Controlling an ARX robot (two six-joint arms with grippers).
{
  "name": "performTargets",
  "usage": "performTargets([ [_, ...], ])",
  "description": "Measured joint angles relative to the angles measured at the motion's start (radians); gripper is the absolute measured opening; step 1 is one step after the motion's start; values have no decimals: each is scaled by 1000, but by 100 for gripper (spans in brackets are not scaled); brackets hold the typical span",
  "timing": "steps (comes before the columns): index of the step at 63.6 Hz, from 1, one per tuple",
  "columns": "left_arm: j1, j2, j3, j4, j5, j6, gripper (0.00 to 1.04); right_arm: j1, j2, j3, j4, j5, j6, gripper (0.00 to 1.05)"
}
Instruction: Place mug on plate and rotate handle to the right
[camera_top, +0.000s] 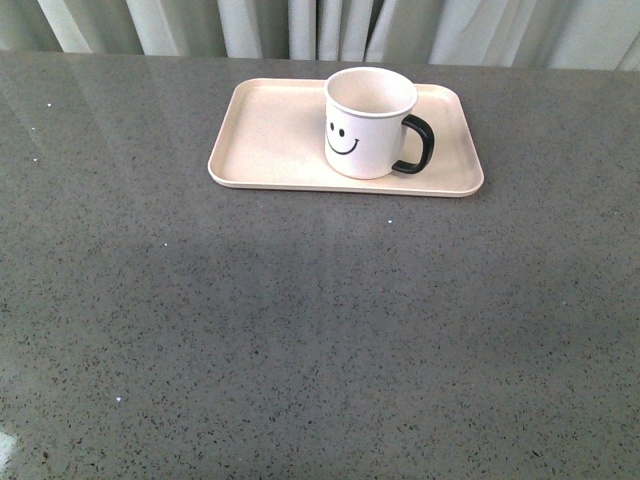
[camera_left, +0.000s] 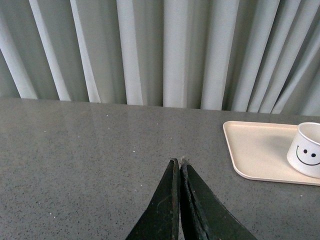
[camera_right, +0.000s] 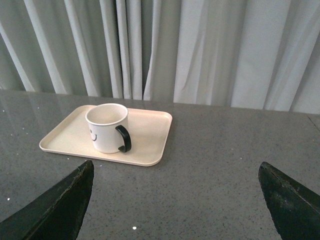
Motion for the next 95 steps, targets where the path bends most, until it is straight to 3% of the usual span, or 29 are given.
performTargets([
  [15,0,-58,0,-58,0,0,1,0,0,0,0,0,0,96],
  [22,0,-191,0,-219,0,0,1,0,0,0,0,0,0,96],
  [41,1,-212,0,-230,0,0,2,0,0,0,0,0,0,96],
  [74,1,-212,0,-230,0,0,95,0,0,0,0,0,0,96],
  [88,1,-213,0,-230,0,0,96,0,1,0,0,-1,0,96],
  [95,1,-213,0,-230,1,0,96,-117,344,204,-366,-392,-151,96],
])
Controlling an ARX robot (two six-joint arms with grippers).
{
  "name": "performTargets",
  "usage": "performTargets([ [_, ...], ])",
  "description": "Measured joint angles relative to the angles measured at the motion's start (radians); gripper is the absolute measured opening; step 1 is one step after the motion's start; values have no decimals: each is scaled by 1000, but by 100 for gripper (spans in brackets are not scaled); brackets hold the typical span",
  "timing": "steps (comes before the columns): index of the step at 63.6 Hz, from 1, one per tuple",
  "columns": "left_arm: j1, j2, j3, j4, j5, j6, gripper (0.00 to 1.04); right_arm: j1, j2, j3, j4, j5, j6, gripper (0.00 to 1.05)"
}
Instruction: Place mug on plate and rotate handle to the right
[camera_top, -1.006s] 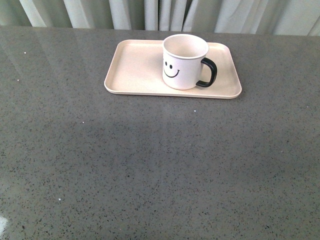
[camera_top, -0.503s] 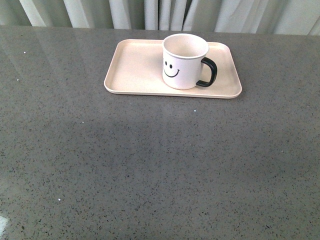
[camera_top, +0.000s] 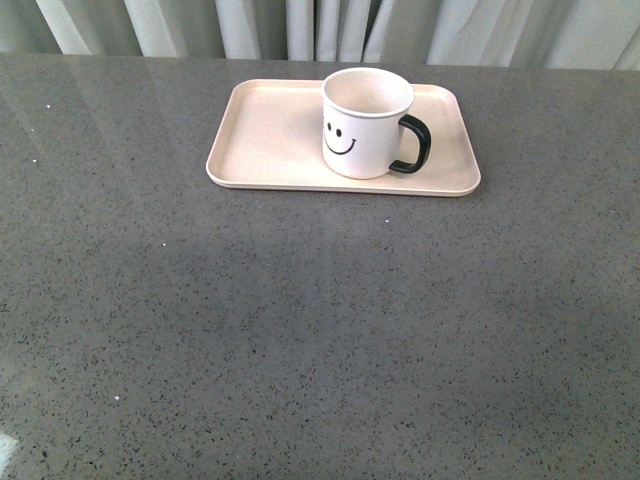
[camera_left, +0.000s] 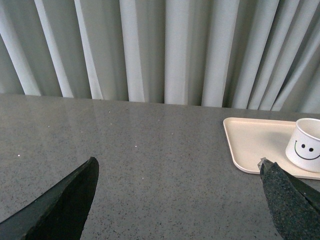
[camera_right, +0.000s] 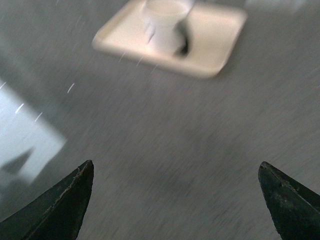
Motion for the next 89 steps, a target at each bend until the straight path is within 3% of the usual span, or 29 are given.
performTargets([
  [2,0,0,0,0,0,0,96,-6,122,52,-8,-62,-26,96],
  [7,0,0,0,0,0,0,96,-5,367,172,85,-82,-68,96],
  [16,0,0,0,0,-1,0,96,27,783,392,274,-1,-63,96],
  [26,0,0,0,0,-1,0,96,94,1104,602,292,60,-26,96],
  [41,0,0,0,0,-1,0,96,179,1461,959,199,144,47,96],
  [55,0,0,0,0,-1,0,96,202,1672,1240,89,197,121,96],
  [89,0,0,0,0,-1,0,96,245,1919,1600,-107,266,179,96],
])
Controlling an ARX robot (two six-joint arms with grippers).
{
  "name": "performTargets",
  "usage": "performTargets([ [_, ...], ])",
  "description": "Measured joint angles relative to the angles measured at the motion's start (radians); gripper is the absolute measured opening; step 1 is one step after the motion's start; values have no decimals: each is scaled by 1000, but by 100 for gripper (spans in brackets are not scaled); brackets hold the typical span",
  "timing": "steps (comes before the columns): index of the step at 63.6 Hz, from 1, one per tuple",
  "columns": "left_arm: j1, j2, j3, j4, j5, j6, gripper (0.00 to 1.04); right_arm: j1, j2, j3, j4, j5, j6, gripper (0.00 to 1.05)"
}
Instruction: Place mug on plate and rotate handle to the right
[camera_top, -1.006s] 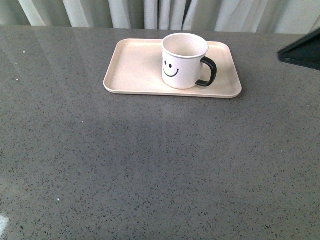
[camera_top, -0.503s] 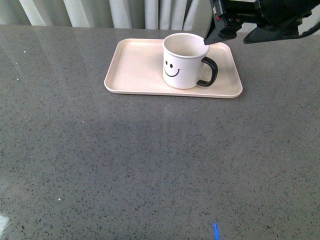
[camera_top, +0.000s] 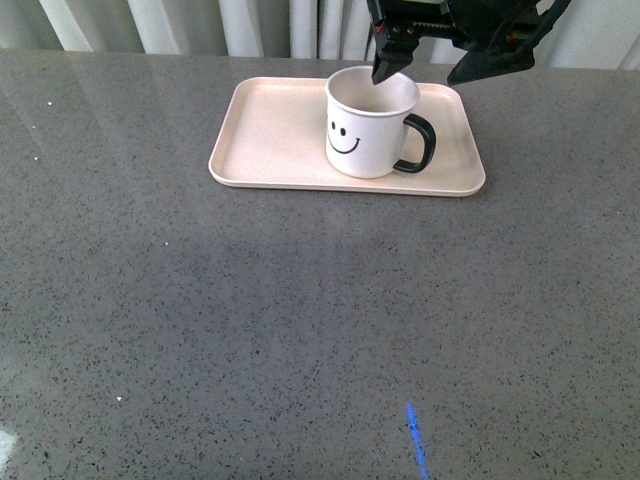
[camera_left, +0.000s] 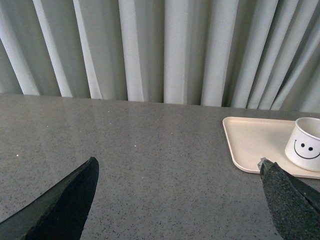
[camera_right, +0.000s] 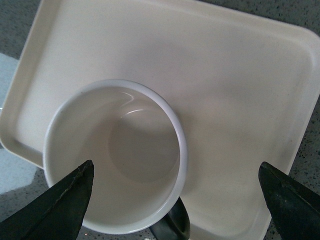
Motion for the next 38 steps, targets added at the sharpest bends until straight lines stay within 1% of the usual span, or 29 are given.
performTargets([
  [38,0,0,0,0,0,0,96,10,41,36,-25,4,18,96],
])
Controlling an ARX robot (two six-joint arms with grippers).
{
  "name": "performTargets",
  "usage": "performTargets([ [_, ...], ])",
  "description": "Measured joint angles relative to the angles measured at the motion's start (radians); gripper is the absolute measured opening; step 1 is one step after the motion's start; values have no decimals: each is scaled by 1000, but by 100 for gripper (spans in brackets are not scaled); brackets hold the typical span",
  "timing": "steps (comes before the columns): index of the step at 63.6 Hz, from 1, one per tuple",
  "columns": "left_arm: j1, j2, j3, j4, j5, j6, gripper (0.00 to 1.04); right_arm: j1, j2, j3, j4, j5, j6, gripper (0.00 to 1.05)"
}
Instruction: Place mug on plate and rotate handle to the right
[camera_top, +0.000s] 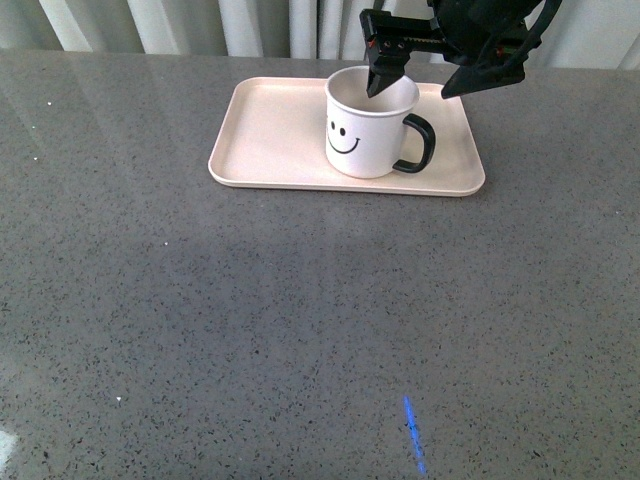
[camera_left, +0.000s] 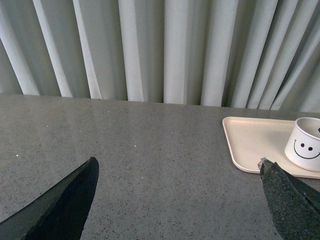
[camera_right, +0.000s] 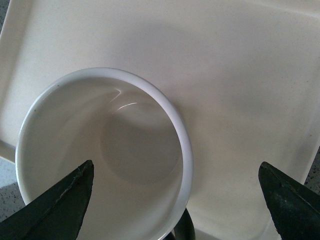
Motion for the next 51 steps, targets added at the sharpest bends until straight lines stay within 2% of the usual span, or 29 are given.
performTargets([
  [16,0,0,0,0,0,0,96,5,17,32,-23,10,7,92],
  [24,0,0,0,0,0,0,95,6,17,36,-29,14,10,86],
  [36,0,0,0,0,0,0,95,6,25,49,-35,14,19,70],
  [51,0,0,0,0,0,0,96,8,34,49,-37,14,25,58],
])
